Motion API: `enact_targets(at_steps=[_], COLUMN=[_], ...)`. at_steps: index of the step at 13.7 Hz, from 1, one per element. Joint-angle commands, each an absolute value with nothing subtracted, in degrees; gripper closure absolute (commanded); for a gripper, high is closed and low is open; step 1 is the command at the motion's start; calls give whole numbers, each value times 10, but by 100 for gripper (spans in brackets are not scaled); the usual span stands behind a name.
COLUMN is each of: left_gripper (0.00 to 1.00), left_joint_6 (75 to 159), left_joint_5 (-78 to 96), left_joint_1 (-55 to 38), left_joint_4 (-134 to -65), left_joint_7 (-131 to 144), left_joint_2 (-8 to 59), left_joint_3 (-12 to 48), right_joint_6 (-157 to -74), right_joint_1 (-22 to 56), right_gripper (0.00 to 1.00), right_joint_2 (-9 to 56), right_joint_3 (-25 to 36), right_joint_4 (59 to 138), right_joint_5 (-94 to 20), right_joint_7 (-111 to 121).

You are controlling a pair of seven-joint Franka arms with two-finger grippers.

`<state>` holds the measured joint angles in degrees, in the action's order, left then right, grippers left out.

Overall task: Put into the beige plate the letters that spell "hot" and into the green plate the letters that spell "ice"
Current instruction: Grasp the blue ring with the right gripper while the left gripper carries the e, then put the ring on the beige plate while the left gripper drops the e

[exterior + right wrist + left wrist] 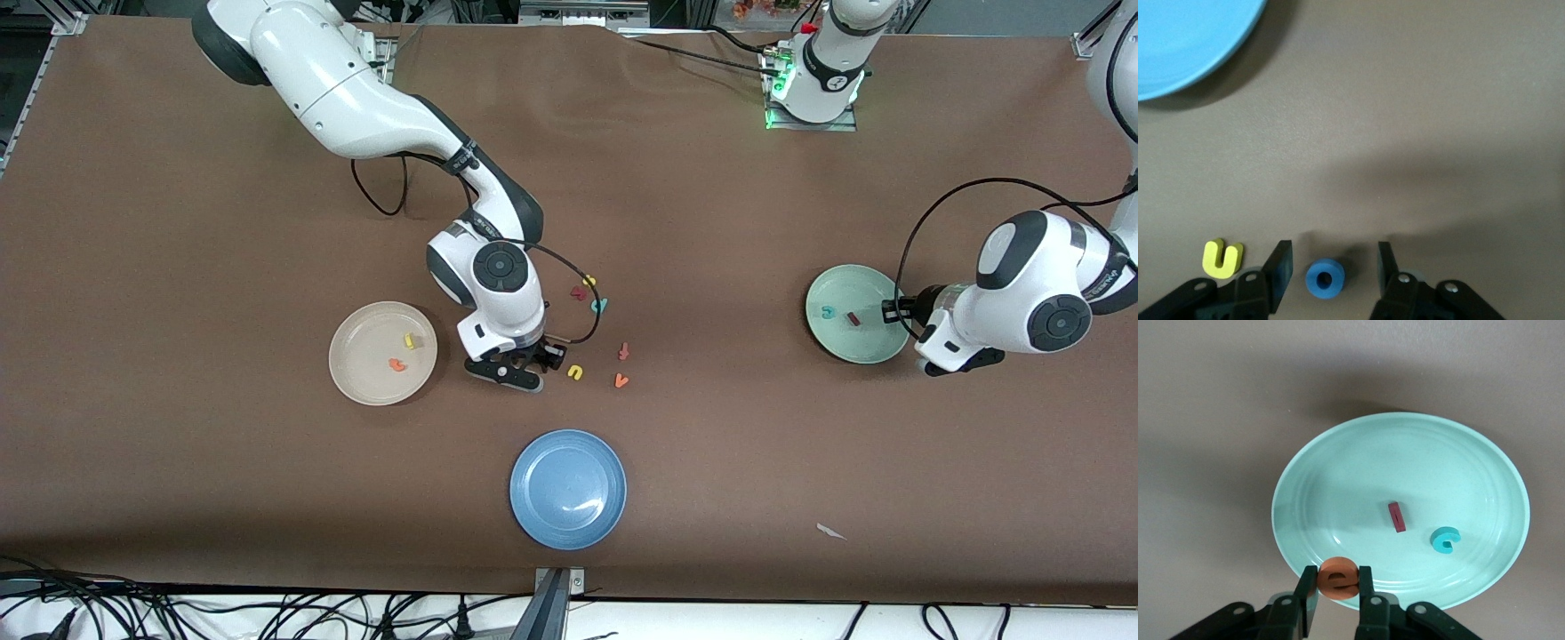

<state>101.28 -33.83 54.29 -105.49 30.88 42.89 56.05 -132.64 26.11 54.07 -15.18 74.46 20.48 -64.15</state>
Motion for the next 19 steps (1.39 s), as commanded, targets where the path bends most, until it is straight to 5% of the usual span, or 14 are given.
enact_targets(at_steps=[1, 2, 5, 12, 15, 19], left_gripper=[23, 1, 1, 1, 1, 0], left_joint_6=[1013, 1013, 1011, 875, 797, 727], left_joint_5=[-354, -354, -347, -344, -343, -342], left_joint_1=[538, 537, 537, 519, 471, 413], left_joint_4=[-1053, -1051, -1040, -901, -820, -745], left_joint_7=[301, 301, 305, 304, 304, 304], left_joint_2=[432, 431, 420, 410, 414, 415], left_joint_3=[556, 556, 566, 628, 625, 614], right_joint_6=[-1327, -1328, -1328, -1325, -1324, -1323], right_joint_1=[278, 279, 280, 279, 256, 148], right_gripper=[40, 40, 40, 89, 91, 91], right_joint_2=[567, 568, 571, 570, 553, 473], right_joint_3=[-144, -144, -142, -142, -148, -228], right_joint_4=[716, 716, 717, 722, 735, 832], right_joint_5=[200, 200, 201, 216, 221, 236], right_joint_7=[-652, -659, -660, -657, -649, -583])
